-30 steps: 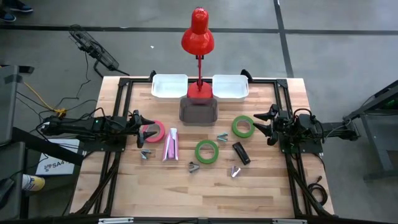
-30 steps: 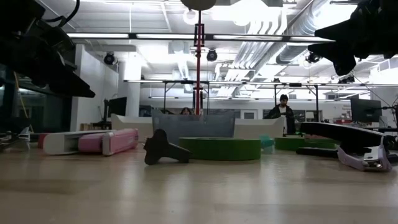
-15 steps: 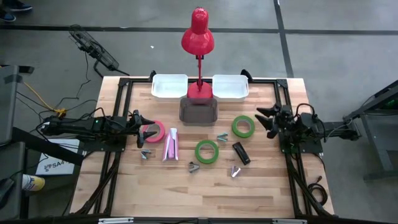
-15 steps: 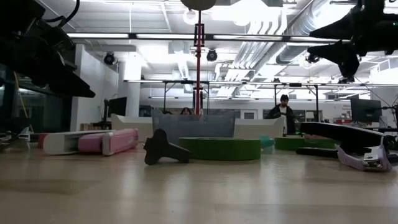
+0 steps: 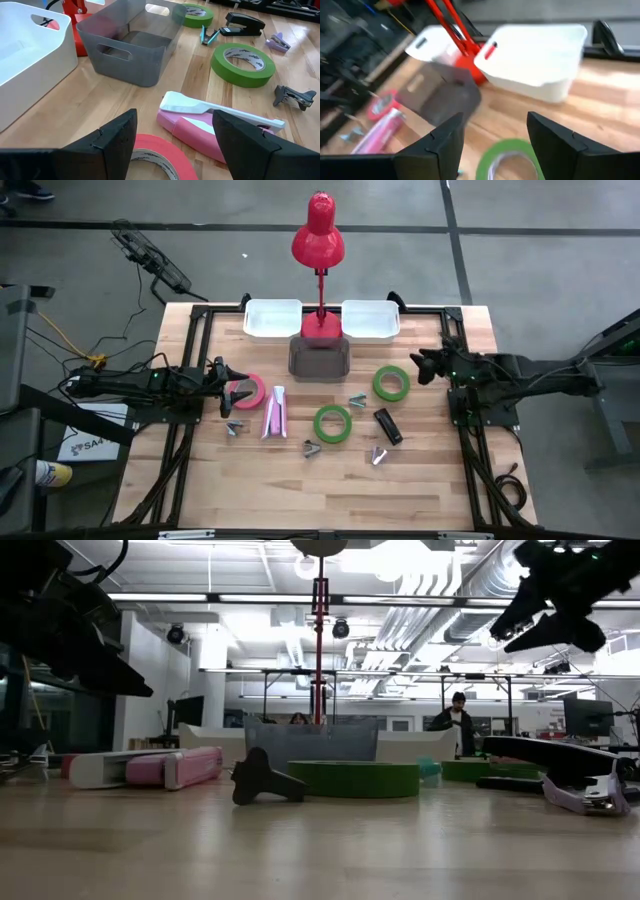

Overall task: Pick and place Stapler, Stapler remover, tape
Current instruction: Put the top green tape into the right white bin

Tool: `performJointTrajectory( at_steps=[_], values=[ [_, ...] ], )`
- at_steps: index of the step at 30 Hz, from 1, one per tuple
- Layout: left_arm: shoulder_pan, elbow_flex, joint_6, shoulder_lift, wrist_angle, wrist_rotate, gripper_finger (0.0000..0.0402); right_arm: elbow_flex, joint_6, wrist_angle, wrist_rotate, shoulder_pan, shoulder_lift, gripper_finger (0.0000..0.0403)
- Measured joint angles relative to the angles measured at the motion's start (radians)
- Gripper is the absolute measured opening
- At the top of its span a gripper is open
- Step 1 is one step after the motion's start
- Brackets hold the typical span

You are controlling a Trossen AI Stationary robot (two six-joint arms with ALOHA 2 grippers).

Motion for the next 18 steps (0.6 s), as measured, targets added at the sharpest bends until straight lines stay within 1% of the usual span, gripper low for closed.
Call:
performJointTrajectory(
  at_steps=[7, 11, 14, 18],
  values=[
    [0.000, 0.000, 0.000, 0.000, 0.000, 0.000, 0.0257, 0.218, 0.009, -0.201, -0.233, -0.160, 0.261, 0.0206],
    [0.000, 0.000, 0.000, 0.000, 0.000, 0.000, 0.0257, 0.325, -0.062, -0.302, -0.353, -0.250, 0.379, 0.0206],
    [0.000, 0.000, 0.000, 0.000, 0.000, 0.000, 0.0257, 0.393, -0.105, -0.363, -0.392, -0.309, 0.452, 0.0206],
    [0.000, 0.000, 0.000, 0.000, 0.000, 0.000, 0.0257, 0.437, -0.143, -0.425, -0.403, -0.368, 0.541, 0.0206]
  ],
)
